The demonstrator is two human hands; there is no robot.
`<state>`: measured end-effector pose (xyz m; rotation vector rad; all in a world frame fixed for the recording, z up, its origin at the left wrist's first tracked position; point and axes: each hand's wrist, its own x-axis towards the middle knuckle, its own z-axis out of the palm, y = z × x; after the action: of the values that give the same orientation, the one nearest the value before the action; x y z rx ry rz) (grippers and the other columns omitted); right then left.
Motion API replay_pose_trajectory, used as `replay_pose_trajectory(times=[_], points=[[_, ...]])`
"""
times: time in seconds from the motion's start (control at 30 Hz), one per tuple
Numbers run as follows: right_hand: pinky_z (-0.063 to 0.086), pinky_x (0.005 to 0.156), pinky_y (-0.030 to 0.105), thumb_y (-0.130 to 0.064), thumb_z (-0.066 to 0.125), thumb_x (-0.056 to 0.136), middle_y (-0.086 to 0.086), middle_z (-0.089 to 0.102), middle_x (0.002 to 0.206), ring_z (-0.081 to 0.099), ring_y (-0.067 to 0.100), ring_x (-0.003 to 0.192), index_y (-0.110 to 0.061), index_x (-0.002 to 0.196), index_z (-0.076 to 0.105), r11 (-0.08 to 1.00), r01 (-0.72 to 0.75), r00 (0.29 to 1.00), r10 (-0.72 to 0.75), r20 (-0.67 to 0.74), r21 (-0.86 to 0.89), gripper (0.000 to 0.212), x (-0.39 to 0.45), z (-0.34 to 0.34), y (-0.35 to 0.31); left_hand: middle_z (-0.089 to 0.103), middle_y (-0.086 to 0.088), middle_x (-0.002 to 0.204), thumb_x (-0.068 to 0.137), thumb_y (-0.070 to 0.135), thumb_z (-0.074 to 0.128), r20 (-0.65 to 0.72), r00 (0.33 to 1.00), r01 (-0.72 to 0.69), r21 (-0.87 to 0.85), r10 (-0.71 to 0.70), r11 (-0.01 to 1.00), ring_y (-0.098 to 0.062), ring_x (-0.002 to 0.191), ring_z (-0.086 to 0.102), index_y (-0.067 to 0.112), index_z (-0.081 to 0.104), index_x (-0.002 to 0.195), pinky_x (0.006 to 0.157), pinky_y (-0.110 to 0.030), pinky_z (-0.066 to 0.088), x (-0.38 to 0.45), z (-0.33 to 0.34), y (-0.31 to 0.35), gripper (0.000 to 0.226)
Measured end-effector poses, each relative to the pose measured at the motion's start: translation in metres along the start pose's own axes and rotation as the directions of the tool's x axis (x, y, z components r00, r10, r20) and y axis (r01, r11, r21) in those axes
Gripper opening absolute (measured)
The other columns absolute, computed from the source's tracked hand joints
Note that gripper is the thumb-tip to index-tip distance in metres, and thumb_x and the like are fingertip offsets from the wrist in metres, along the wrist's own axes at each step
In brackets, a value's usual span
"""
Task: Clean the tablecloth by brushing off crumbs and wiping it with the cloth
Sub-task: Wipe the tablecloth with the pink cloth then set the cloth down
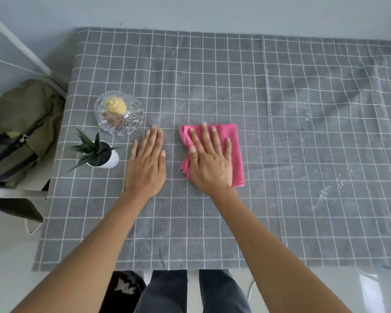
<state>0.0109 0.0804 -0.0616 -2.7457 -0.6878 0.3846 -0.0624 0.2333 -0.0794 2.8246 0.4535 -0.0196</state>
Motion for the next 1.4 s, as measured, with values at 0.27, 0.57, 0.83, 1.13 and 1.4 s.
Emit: replay_pose_trajectory(times=[0.27,0.57,0.83,1.13,1.4], points=[[-0.012,0.118,0.042,-0.045,0.001,0.101,-0.011,-0.010,0.160,-0.015,0.012,0.146,-0.039,0.151,-0.004,0.999,0.014,1.000,-0.015,-0.007,-0.051,0.051,-0.004,-0.007,0.035,-0.003,0.004,0.160,0.098,0.033,0.003,0.008,1.000,0.024,0.027,-0.024,0.999,-0.010,0.147,-0.006,0.017,0.001,0.153,0.120,-0.039,-0.001,0.000,0.000,-0.001,0.057],[-0.010,0.119,0.045,-0.044,0.004,0.102,-0.010,-0.009,0.161,-0.012,0.013,0.147,-0.042,0.150,-0.004,0.944,-0.331,0.941,0.330,-0.070,-0.004,0.049,-0.008,-0.030,0.098,-0.005,0.004,0.159,0.099,0.033,0.005,0.006,1.000,0.018,0.006,-0.018,1.000,-0.009,0.146,-0.008,0.017,-0.001,0.153,0.119,-0.035,-0.007,-0.003,-0.002,-0.005,0.056],[-0.014,0.117,0.049,-0.045,0.001,0.100,-0.008,-0.016,0.159,-0.020,0.014,0.145,-0.039,0.150,-0.010,0.979,-0.202,0.979,0.202,-0.024,-0.021,0.051,-0.014,-0.008,0.033,-0.003,0.006,0.159,0.099,0.036,0.003,0.004,1.000,0.026,0.011,-0.026,1.000,-0.007,0.146,-0.006,0.020,0.001,0.152,0.118,-0.030,-0.010,-0.035,-0.001,-0.017,0.055],[-0.009,0.119,0.044,-0.043,0.008,0.102,-0.010,-0.003,0.161,-0.007,0.012,0.148,-0.037,0.153,0.005,0.998,0.067,0.998,-0.067,0.012,0.010,0.051,-0.037,0.014,-0.016,0.001,0.004,0.160,0.099,0.034,0.006,-0.014,1.000,0.024,0.039,-0.024,0.999,-0.008,0.146,-0.002,0.017,0.006,0.153,0.119,-0.034,-0.003,-0.034,-0.004,-0.014,0.057],[-0.006,0.119,0.047,-0.049,-0.002,0.100,-0.012,-0.011,0.159,-0.015,0.011,0.146,-0.041,0.150,-0.007,0.990,-0.127,0.992,0.126,-0.023,-0.066,0.051,-0.033,-0.019,0.085,-0.001,0.004,0.160,0.098,0.035,0.003,0.006,0.999,0.039,0.006,-0.039,0.999,-0.008,0.147,-0.003,0.019,0.002,0.153,0.120,-0.037,-0.003,-0.035,-0.005,-0.017,0.058]])
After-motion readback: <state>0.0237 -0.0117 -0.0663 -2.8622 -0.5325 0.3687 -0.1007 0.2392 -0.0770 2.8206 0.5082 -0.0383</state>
